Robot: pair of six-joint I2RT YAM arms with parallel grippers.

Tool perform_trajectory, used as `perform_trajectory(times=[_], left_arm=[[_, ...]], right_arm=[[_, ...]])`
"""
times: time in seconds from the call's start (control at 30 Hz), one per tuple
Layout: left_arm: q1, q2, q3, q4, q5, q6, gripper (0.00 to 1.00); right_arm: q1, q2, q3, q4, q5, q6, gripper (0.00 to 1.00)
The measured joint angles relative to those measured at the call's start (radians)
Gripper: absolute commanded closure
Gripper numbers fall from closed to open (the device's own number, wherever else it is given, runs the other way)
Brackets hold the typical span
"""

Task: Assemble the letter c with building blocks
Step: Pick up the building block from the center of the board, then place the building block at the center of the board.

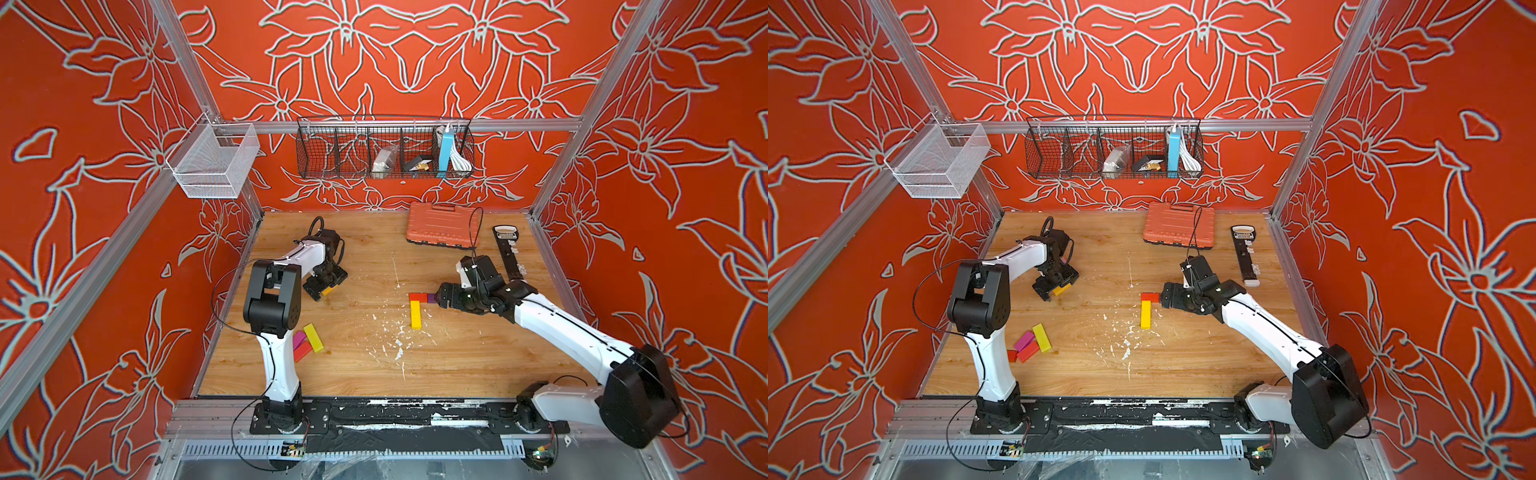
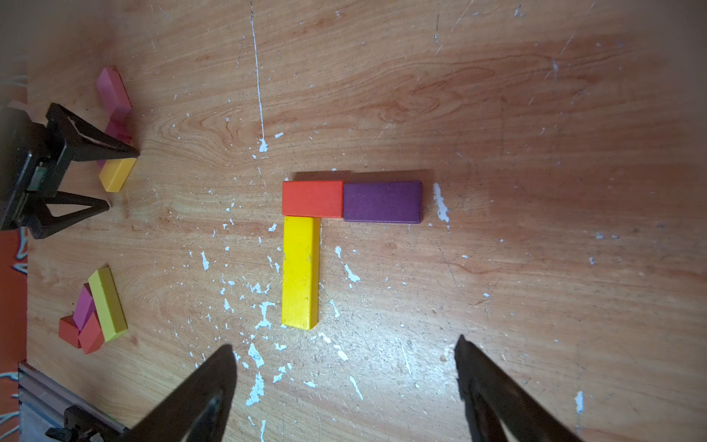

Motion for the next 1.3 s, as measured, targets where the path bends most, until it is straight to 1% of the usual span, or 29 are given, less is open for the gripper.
perform_trajectory(times=[0.17, 0.3, 0.4, 0.6, 0.8, 0.9, 1.0, 1.17, 1.3], left_arm=[[-0.001, 0.002, 0.000, 0.001, -0.004, 0.005, 0.20], [-0.001, 0.002, 0.000, 0.004, -0.004, 0.009, 0.28], [-0.001, 0.002, -0.003, 0.015, -0.003, 0.016, 0.37], [-0.011, -0.030, -0.052, 0.049, -0.009, 0.040, 0.39], [-0.053, -0.115, -0.156, 0.064, -0.007, 0.091, 0.39], [-0.098, -0.188, -0.202, 0.068, -0.003, 0.117, 0.39], [-0.174, -0.279, -0.232, 0.069, 0.002, 0.137, 0.39], [-0.342, -0.391, -0.275, 0.082, 0.017, 0.136, 0.39], [-0.490, -0.417, -0.296, 0.090, 0.024, 0.097, 0.39]], right_arm=[[-0.004, 0.000, 0.000, 0.000, 0.000, 0.000, 0.08], [-0.005, 0.000, 0.000, 0.000, 0.000, 0.000, 0.08], [-0.005, 0.000, 0.000, -0.001, 0.000, -0.002, 0.08], [-0.005, -0.001, 0.000, -0.002, 0.000, -0.003, 0.08], [-0.007, -0.016, -0.008, -0.002, 0.000, -0.002, 0.08], [-0.007, -0.037, -0.026, -0.003, 0.002, -0.002, 0.08], [-0.007, -0.063, -0.056, -0.005, 0.006, -0.002, 0.08], [-0.013, -0.109, -0.108, -0.017, 0.024, -0.001, 0.08], [-0.021, -0.159, -0.147, -0.039, 0.045, 0.001, 0.08]])
